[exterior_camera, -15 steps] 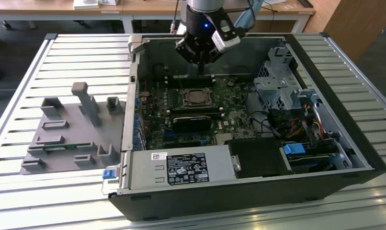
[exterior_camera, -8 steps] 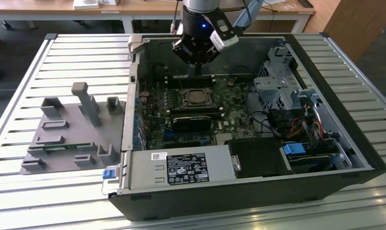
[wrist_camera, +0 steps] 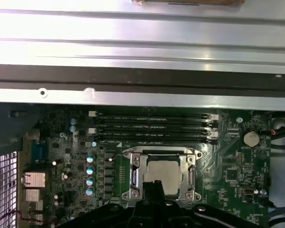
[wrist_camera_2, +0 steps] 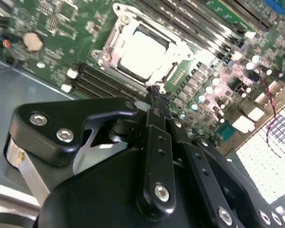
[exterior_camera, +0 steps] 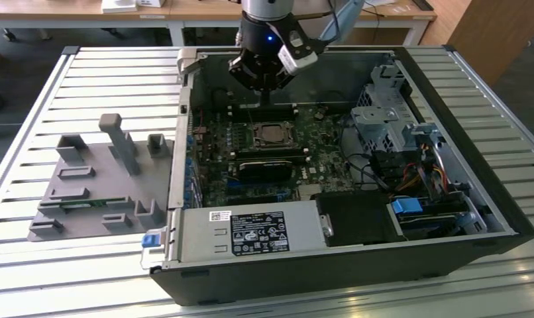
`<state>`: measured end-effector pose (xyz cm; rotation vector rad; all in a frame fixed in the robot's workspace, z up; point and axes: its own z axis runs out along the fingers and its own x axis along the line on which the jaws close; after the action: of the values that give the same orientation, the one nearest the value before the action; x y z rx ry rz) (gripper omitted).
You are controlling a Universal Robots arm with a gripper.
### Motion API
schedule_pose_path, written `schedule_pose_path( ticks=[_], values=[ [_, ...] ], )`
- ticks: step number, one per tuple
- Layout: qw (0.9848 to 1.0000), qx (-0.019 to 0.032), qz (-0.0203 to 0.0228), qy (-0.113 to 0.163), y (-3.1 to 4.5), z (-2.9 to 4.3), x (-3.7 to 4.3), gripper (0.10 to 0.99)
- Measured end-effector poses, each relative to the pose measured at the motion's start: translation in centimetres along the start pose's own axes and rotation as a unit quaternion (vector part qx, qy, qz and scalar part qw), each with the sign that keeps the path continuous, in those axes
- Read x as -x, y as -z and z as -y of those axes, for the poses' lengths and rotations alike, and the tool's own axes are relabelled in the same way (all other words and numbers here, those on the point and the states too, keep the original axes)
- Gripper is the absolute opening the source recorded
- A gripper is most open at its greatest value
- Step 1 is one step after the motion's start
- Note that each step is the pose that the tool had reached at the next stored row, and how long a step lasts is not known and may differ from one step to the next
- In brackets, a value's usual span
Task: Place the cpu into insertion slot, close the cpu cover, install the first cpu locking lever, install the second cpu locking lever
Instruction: 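Install the first cpu locking lever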
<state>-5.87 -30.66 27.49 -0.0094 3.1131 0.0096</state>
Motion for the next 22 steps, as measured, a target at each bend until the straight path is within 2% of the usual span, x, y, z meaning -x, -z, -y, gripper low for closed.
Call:
schedule_pose_path(
  ticks=[8, 15, 22],
  values=[
    [1.0, 0.0, 0.0, -0.001, -0.52, 0.0, -1.28, 0.106],
    [1.0, -0.0001, 0.0, -0.001, -0.92, -0.01, -3.15, 0.106],
    [1.0, -0.0001, 0.0, -0.001, -1.37, -0.02, -4.33, 0.106]
  ],
)
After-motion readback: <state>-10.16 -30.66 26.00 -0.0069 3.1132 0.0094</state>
